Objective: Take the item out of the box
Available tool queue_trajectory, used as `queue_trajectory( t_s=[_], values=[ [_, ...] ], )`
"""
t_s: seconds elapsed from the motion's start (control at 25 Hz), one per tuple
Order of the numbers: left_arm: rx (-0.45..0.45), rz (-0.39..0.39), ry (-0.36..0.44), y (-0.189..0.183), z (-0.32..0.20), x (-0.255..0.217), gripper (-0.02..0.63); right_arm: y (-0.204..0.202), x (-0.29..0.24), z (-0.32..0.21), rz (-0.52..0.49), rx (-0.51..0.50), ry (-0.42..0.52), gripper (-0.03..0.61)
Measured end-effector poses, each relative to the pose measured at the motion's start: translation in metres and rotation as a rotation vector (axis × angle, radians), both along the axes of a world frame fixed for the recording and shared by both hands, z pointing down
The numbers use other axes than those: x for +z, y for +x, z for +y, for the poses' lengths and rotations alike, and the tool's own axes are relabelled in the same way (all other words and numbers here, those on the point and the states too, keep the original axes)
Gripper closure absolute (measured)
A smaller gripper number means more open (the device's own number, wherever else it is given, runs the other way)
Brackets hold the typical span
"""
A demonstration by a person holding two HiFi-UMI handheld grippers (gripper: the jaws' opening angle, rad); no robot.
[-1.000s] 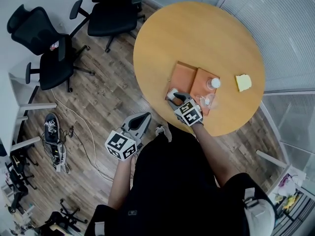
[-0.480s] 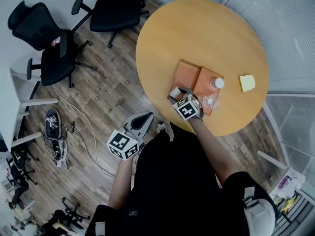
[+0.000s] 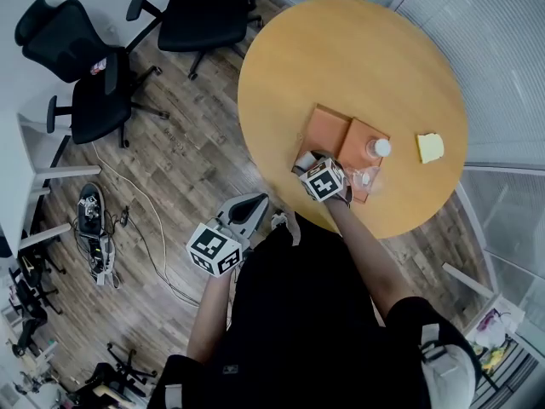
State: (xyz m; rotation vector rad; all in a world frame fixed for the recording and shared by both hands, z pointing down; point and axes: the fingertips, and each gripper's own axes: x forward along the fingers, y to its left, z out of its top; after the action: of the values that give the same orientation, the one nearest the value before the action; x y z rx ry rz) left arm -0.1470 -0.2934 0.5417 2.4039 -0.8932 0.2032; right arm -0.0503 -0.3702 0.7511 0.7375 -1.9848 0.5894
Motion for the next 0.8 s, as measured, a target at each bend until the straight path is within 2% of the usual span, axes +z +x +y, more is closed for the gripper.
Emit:
queue_trajectory(
  t_s=[0.24, 0.44, 0.68, 0.8],
  values=[
    [-0.002, 0.007, 0.003, 0.003, -0.004, -0.001, 0.607, -0.001, 0.012, -0.004, 0.011, 0.018, -0.084, 0.327],
    [-0.007, 0.009, 0.007, 0.005, -0.004, -0.001, 0.607, 0.006, 0.023, 0.001, 0.078, 0.037, -0.189, 0.326],
    [-0.020, 0.011, 0.008, 0.000, -0.005, -0.001, 0.607, 0.006, 0.031, -0.003, 0.143, 0.036, -0.223, 0.324],
    [-0.026, 0.011, 0.010, -0.002, -0.003, -0.002, 0.607, 0.006, 0.026, -0.003, 0.142, 0.028, -0.213, 0.325]
  ],
)
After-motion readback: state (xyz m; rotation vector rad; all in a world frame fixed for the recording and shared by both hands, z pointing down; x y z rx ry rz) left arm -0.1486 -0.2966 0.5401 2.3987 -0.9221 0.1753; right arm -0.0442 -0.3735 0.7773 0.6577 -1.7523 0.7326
